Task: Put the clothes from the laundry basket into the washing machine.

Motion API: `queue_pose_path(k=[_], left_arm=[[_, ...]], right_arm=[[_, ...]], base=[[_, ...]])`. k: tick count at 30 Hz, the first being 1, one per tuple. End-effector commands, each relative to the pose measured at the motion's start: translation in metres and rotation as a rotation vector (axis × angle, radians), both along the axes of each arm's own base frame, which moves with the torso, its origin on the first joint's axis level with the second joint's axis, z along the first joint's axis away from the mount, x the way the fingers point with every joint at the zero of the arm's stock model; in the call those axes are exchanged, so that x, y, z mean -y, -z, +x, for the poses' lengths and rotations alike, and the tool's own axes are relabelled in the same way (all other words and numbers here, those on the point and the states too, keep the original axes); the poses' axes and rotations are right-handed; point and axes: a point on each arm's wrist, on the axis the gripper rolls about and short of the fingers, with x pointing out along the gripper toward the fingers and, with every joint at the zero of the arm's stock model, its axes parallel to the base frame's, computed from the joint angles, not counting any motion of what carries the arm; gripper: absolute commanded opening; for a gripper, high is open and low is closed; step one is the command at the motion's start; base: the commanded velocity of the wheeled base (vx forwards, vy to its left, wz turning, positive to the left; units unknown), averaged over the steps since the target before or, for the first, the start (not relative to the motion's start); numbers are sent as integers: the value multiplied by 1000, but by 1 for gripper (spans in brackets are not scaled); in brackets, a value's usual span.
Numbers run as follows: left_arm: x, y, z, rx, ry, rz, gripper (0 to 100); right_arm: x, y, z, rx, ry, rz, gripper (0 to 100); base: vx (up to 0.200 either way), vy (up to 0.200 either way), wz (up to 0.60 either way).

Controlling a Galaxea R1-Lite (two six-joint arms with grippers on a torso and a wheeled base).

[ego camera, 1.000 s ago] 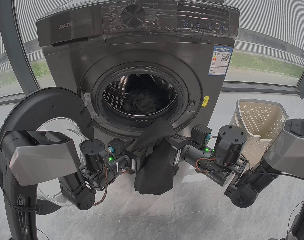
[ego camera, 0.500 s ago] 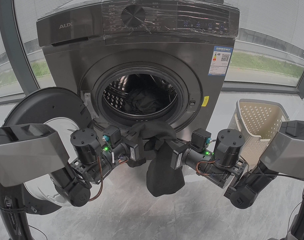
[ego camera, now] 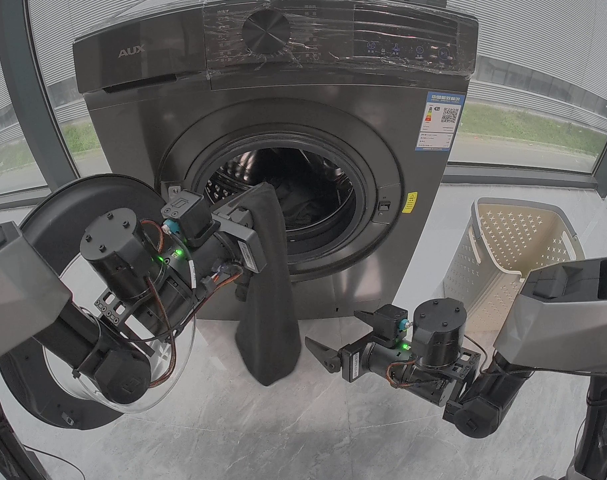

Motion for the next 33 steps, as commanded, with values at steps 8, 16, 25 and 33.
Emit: queue_pose_path(k=[8, 16, 25, 33], left_arm=[[8, -16, -9, 32, 36, -24, 0], [11, -22, -5, 39, 6, -40, 0], [13, -21, -2, 39, 3, -42, 0], [15, -22, -3, 39, -3, -47, 0]], right_arm=[[-20, 14, -1, 6, -63, 0, 100], [-39, 8, -1, 53, -131, 34, 100], [-57, 8, -15, 80, -254, 78, 100], [-86, 16, 8, 63, -273, 129, 100]], base=[[0, 0, 0], [0, 0, 0], [0, 0, 0], [0, 0, 0]])
